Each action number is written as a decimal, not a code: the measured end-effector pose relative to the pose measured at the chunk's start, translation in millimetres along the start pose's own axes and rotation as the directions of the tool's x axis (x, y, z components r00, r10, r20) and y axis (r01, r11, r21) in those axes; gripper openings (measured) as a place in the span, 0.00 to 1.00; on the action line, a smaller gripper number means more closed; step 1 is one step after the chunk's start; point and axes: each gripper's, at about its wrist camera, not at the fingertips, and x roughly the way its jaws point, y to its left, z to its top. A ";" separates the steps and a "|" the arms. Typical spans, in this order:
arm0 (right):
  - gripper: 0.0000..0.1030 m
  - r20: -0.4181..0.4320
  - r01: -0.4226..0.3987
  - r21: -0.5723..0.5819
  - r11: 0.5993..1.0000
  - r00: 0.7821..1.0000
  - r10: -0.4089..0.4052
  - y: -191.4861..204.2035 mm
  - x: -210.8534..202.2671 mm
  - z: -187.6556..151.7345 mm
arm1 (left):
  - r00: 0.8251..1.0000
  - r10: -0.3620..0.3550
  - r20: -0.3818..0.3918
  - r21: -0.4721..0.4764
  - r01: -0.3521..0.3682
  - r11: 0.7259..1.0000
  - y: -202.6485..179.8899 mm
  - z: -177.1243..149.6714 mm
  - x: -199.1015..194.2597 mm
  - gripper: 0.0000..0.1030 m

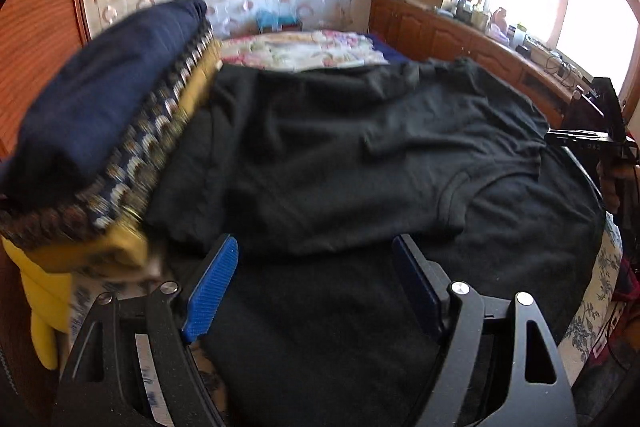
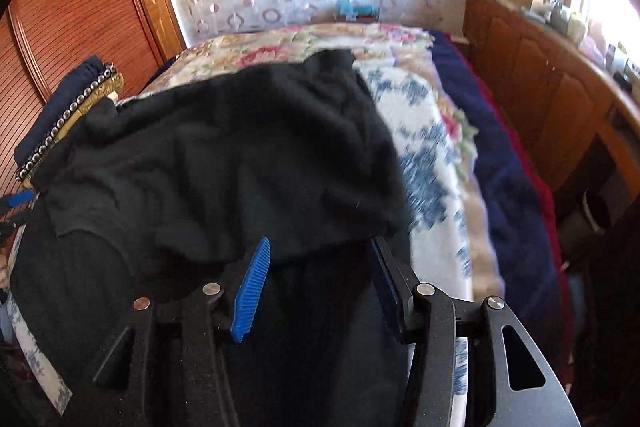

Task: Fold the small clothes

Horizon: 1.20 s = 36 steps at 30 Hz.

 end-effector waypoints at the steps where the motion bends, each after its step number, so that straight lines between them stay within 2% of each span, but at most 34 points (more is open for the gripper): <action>1: 0.52 -0.009 -0.007 0.005 1.000 1.000 0.007 -0.1 2.5 1.2 | 1.000 0.006 -0.010 0.005 -0.006 1.000 -1.5 -2.0 3.4 0.78; 6: 0.56 0.001 0.004 0.045 0.999 1.000 -0.004 -5.3 3.4 17.6 | 0.998 0.014 -0.057 0.008 -0.013 1.000 -2.7 -9.5 16.0 0.78; 9: 0.56 0.009 0.021 0.042 0.999 1.000 -0.022 -4.5 9.7 28.3 | 0.998 0.032 -0.054 0.027 -0.031 0.999 -5.6 -11.9 17.4 0.78; 13: 0.56 0.016 0.044 0.052 0.998 0.999 -0.045 -5.9 17.7 34.9 | 0.997 0.040 -0.061 0.042 -0.037 0.998 -9.1 -12.1 19.9 0.84; 16: 0.56 0.036 0.074 0.017 0.997 0.997 -0.075 1.3 19.3 30.4 | 0.997 0.041 -0.067 0.043 -0.039 0.998 -9.2 -10.9 20.8 0.88; 20: 0.64 0.032 0.096 -0.025 0.995 0.995 -0.095 12.1 26.5 25.4 | 0.997 0.042 -0.067 0.041 -0.039 0.998 -8.7 -10.8 21.0 0.88; 22: 0.73 0.021 0.113 -0.061 0.992 0.994 -0.111 20.5 31.6 24.5 | 0.997 0.042 -0.067 0.041 -0.040 0.998 -8.9 -10.5 21.0 0.88; 28: 0.78 0.015 0.116 -0.071 0.991 0.993 -0.115 20.7 38.8 23.3 | 0.997 0.028 -0.067 0.041 -0.025 0.999 -9.8 -10.0 20.8 0.88; 32: 0.78 0.017 0.119 -0.071 0.990 0.993 -0.118 22.5 39.8 21.4 | 0.999 -0.019 -0.049 -0.032 0.017 0.999 1.6 -8.6 10.8 0.82; 34: 0.78 0.017 0.120 -0.071 0.990 0.993 -0.119 24.5 39.9 19.8 | 1.000 -0.002 -0.025 -0.068 0.000 0.998 7.1 -7.7 4.1 0.76; 36: 0.78 0.017 0.120 -0.071 0.990 0.993 -0.119 24.3 40.1 19.6 | 1.000 0.024 -0.014 -0.097 -0.025 0.995 11.7 -5.8 -0.5 0.74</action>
